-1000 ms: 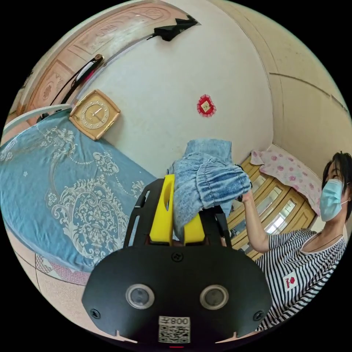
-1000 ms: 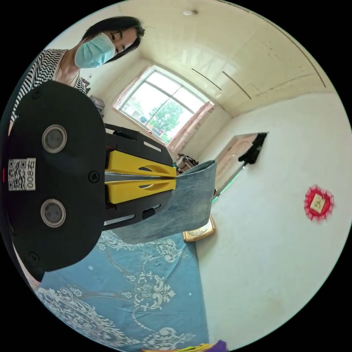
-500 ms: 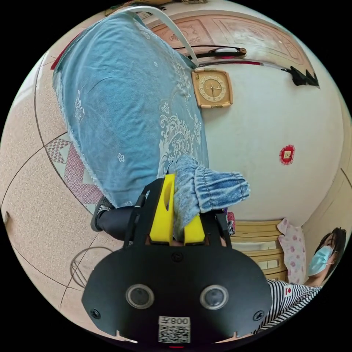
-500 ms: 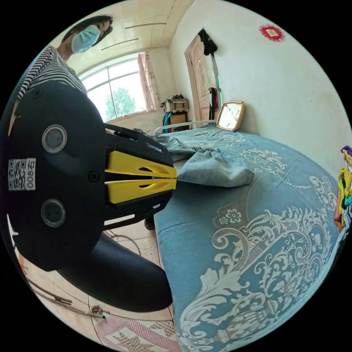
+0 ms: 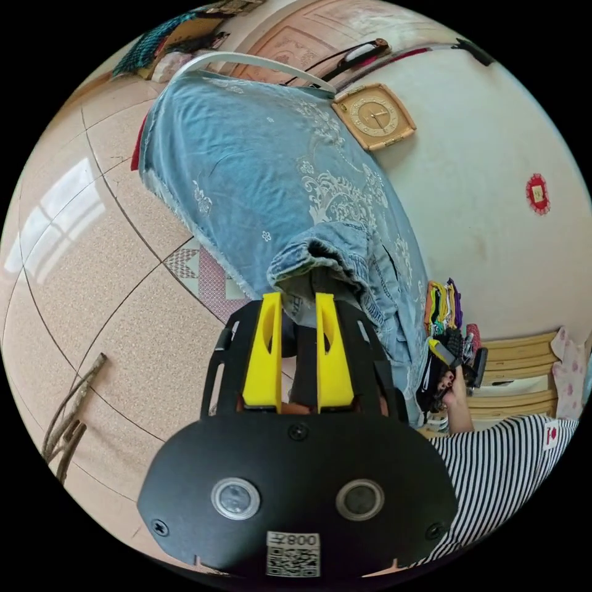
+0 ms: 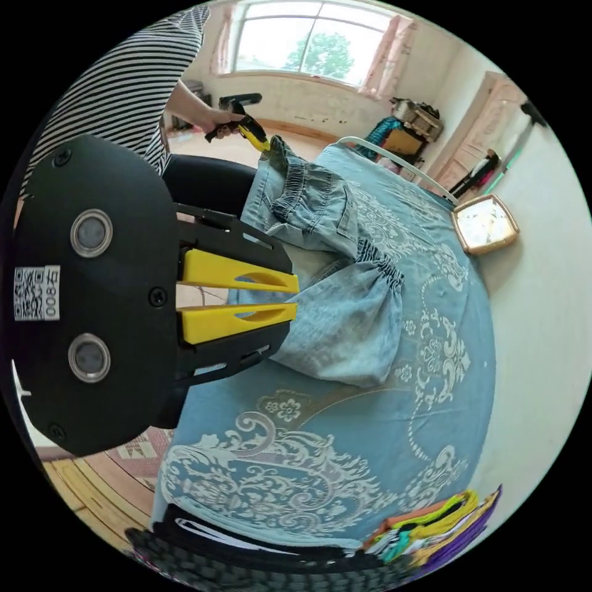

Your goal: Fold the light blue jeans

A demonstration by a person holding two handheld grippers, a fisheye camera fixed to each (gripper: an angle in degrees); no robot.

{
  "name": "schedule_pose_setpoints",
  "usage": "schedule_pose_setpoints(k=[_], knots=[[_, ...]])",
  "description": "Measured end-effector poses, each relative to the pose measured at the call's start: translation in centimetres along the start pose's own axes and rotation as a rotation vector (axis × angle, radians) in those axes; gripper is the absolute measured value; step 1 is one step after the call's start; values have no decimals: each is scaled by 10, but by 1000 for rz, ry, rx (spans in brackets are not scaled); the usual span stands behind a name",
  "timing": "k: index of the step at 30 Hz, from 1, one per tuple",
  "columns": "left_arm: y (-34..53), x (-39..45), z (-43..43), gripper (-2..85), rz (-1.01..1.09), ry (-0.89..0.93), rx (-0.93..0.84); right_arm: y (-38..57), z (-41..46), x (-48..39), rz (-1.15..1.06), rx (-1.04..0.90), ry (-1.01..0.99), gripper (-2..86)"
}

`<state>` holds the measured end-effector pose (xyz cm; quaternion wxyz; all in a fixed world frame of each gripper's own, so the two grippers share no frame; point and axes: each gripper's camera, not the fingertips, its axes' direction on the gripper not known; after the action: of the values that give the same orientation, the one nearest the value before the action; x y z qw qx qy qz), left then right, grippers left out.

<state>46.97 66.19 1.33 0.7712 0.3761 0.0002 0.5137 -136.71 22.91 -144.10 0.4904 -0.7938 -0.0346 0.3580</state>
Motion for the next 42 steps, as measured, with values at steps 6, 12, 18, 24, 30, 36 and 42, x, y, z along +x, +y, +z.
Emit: schedule_pose_setpoints(k=[6, 12, 18, 24, 30, 36, 42], knots=[[6, 81, 31, 109, 245, -44, -116, -60, -1, -98, -288, -72, 188, 67], [4, 124, 64, 121, 391, 39, -175, -89, 10, -159, -450, -142, 308, 83], [-23, 115, 147, 119, 210, 256, -316, -94, 26, -194, -532, -237, 397, 99], [-39, 123, 194, 33, 140, 216, -435, -89, 37, -212, -565, -288, 463, 99], [-41, 124, 191, 4, 134, 261, -403, -82, 14, -202, -514, -245, 415, 16], [-56, 138, 154, 0, 188, 364, -236, -78, -51, -166, -355, -68, 260, 9], [-91, 158, 108, -2, 257, 449, -73, -62, -130, -117, -220, 155, 108, 8]])
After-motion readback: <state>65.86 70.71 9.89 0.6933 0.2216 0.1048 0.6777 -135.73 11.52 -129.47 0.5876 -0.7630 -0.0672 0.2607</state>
